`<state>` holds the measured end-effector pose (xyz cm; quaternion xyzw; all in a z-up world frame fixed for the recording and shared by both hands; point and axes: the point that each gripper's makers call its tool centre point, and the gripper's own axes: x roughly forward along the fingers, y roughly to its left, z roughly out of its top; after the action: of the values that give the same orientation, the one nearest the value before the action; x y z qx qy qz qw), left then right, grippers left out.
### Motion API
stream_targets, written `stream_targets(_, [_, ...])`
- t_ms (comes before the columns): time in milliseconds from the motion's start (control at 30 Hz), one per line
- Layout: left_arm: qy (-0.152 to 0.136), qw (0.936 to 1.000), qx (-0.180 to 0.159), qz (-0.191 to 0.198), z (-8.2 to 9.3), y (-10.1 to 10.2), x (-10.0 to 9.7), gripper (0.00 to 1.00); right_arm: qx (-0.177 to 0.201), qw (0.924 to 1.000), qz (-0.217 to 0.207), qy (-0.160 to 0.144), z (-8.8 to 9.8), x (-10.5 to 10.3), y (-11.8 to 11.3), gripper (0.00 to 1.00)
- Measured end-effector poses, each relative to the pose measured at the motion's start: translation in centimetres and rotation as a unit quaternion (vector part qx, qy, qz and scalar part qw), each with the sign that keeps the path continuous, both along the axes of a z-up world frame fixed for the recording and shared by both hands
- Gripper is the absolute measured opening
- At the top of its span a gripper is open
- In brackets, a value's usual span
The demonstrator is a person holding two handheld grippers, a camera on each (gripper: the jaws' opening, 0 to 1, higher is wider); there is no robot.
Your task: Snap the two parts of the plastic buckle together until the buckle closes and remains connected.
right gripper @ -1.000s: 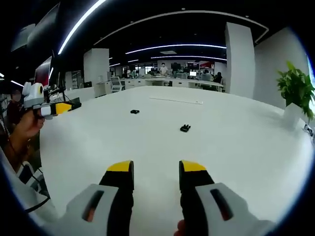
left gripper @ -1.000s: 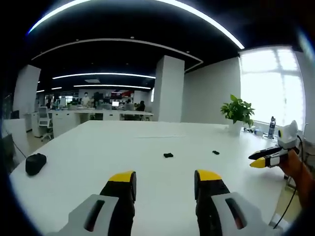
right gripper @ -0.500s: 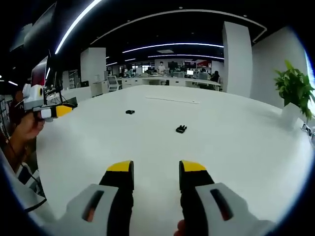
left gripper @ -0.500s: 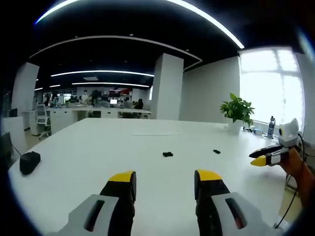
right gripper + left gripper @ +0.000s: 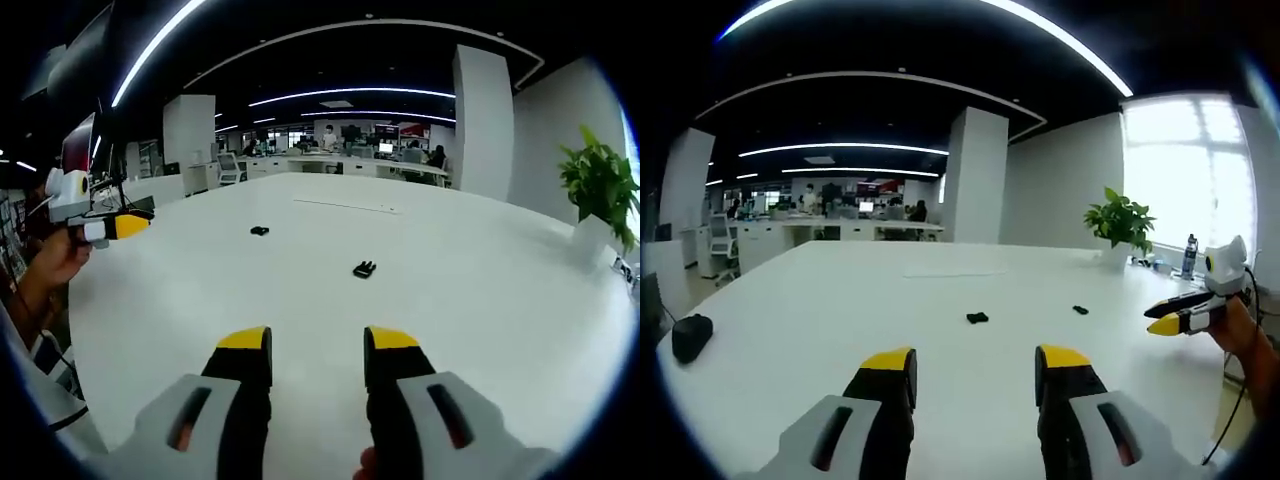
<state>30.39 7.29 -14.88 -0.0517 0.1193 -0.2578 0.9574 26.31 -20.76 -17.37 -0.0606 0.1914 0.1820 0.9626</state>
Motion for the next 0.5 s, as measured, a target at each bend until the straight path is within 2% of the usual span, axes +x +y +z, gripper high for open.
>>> stream_targets(500, [0.000,0.9999,0.005,-0.012,0.2,-0.9,1.1,0.47,-0.002,1.0000,0.007,0.003,0.1,1.3,0.4,0.36])
